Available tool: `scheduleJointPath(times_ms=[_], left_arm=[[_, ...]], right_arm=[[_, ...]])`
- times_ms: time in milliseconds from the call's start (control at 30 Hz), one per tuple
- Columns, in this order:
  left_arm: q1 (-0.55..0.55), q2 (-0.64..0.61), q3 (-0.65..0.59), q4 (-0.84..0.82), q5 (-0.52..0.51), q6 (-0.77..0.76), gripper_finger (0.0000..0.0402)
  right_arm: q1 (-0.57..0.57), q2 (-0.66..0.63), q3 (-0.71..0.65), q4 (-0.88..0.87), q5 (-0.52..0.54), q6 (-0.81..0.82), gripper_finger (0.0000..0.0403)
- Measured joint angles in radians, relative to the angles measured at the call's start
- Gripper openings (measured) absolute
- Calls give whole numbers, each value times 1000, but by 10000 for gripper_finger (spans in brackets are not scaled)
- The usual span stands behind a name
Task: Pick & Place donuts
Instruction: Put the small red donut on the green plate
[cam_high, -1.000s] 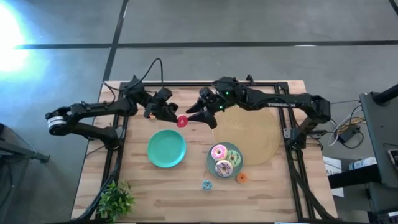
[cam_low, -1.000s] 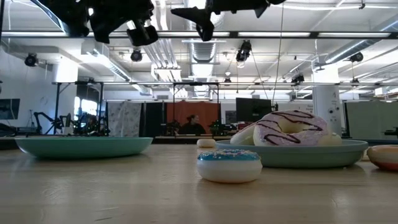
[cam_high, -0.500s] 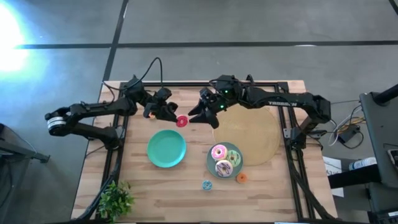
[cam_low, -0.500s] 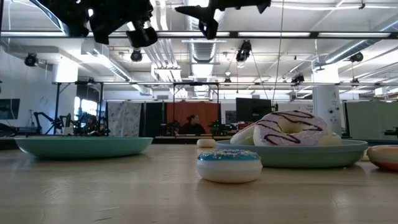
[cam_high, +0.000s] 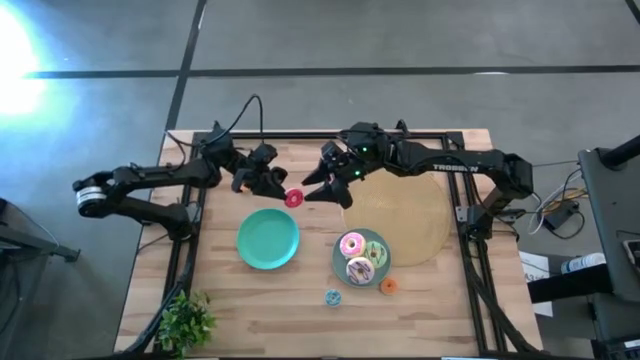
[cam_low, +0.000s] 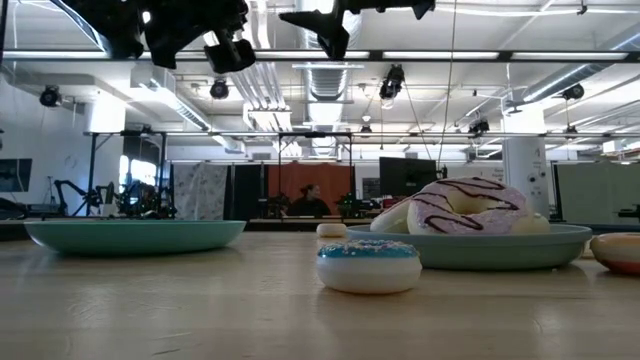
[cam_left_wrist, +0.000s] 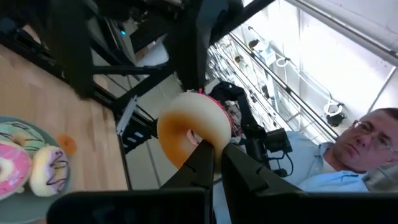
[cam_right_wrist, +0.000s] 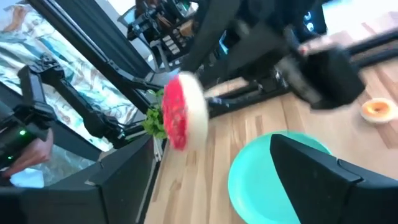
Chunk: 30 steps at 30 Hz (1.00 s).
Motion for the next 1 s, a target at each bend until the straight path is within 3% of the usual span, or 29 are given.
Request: scheduleJointPath(times_ms=[333, 800, 1000], left_arm=[[-35, 59, 2, 2, -71, 15, 0], [-37, 62, 43, 9, -68, 24, 0], [-37, 62, 39, 6, -79, 27, 0]], right_arm=[[13, 0, 0, 6, -7, 5, 302], [22, 0, -8, -16, -6, -18, 284], [22, 0, -14, -21, -6, -21, 243]])
